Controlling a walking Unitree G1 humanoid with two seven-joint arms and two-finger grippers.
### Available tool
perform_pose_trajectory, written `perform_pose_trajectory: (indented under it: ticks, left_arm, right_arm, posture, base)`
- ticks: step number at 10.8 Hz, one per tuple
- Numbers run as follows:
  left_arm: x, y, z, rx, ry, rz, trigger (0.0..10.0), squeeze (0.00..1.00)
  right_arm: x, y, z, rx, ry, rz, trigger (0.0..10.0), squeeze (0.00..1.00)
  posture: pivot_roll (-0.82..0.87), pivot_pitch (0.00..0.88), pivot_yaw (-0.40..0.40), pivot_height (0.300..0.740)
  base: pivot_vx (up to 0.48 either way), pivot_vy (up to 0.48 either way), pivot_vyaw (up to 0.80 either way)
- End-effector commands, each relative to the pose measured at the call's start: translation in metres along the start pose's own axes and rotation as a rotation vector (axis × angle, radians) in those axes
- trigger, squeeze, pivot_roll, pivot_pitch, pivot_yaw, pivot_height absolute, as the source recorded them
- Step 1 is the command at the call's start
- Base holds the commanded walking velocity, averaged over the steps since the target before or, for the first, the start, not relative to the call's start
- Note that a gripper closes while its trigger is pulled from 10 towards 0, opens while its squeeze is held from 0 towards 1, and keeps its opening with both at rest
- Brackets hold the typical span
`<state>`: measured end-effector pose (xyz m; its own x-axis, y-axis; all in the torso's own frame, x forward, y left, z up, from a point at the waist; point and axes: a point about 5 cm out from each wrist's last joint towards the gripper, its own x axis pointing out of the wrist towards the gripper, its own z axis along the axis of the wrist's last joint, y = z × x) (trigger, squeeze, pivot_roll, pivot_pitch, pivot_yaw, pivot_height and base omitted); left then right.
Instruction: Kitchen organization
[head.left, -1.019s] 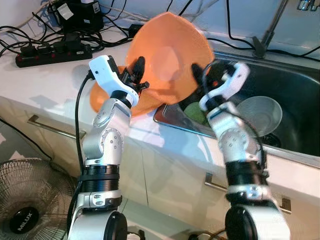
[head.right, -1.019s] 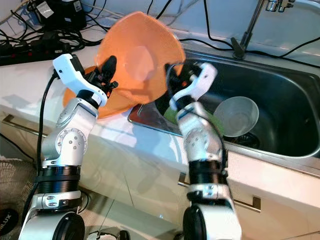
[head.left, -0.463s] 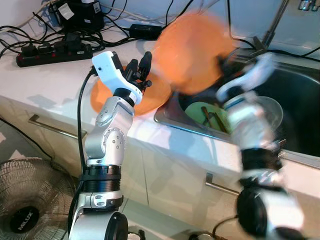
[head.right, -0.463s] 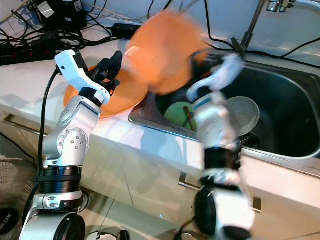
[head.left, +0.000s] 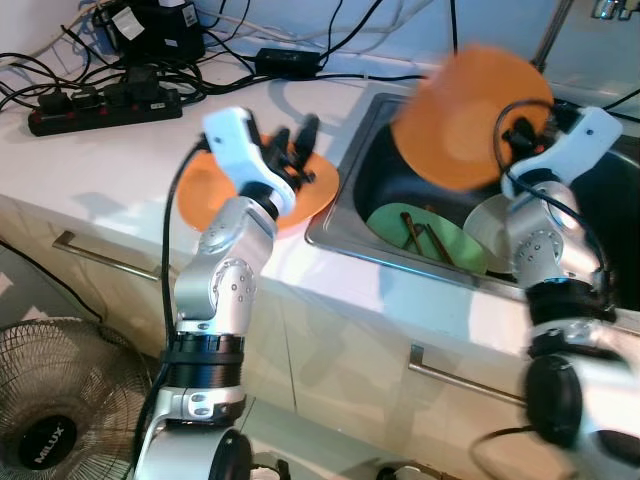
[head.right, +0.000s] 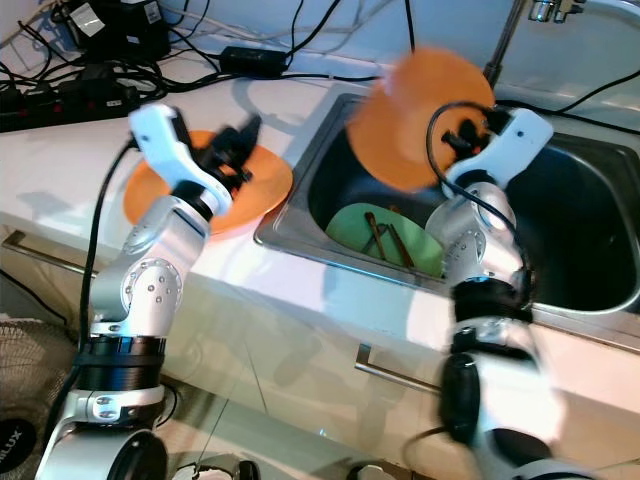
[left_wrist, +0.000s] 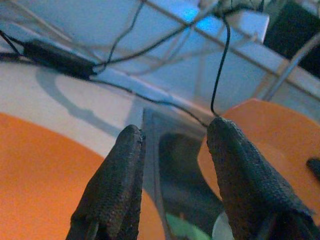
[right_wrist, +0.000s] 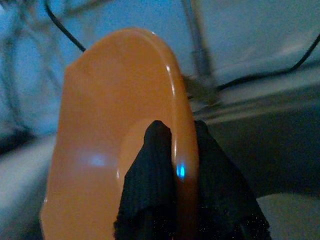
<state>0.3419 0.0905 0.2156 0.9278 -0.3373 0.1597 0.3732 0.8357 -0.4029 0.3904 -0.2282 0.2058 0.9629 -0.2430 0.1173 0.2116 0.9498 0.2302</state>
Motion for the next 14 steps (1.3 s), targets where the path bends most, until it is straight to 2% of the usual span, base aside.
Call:
perform_pose_trajectory:
  ticks: [1, 2, 3, 5, 6, 8, 14]
  left_arm:
    - [-0.003, -0.003, -0.004, 0.031, 0.036, -0.021, 10.0, 0.00]
    - [-0.005, -0.007, -0.013, 0.063, 0.092, -0.054, 10.0, 0.00]
    - [-0.008, -0.012, -0.018, 0.081, 0.126, -0.081, 10.0, 0.00]
    - [-0.010, -0.015, -0.021, 0.104, 0.154, -0.098, 10.0, 0.00]
    - [-0.012, -0.016, -0.021, 0.111, 0.162, -0.104, 10.0, 0.00]
    - [-0.014, -0.016, -0.021, 0.117, 0.171, -0.107, 10.0, 0.00]
    - [-0.017, -0.023, -0.026, 0.113, 0.194, -0.127, 10.0, 0.00]
  right_arm:
    - [0.006, 0.007, 0.019, -0.130, -0.077, 0.012, 10.0, 0.00]
    - [0.011, 0.002, 0.018, -0.314, -0.040, -0.020, 10.0, 0.00]
    - [0.014, -0.004, 0.009, -0.388, 0.038, -0.054, 10.0, 0.00]
    - [0.012, -0.003, -0.005, -0.437, 0.108, -0.033, 10.0, 0.00]
    - [0.009, 0.000, -0.020, -0.460, 0.176, -0.004, 10.0, 0.00]
    - [0.003, 0.004, -0.040, -0.438, 0.268, 0.026, 10.0, 0.00]
    - [-0.010, 0.009, -0.068, -0.373, 0.399, 0.060, 10.0, 0.00]
  posture:
    - [0.11, 0.029, 0.006, 0.740]
    - [0.11, 0.030, 0.004, 0.740]
    - [0.12, 0.031, 0.000, 0.740]
    - [0.13, 0.032, -0.001, 0.740]
    - [0.14, 0.033, -0.003, 0.740]
    - [0.14, 0.035, -0.003, 0.740]
    - [0.15, 0.043, -0.006, 0.740]
  base:
    - [0.000, 0.000, 0.00]
    - [0.000, 0.000, 0.00]
    - [0.000, 0.000, 0.00]
    - [0.000, 0.000, 0.00]
    - [0.000, 0.000, 0.00]
    - [0.000, 0.000, 0.00]
    - [0.000, 0.000, 0.00]
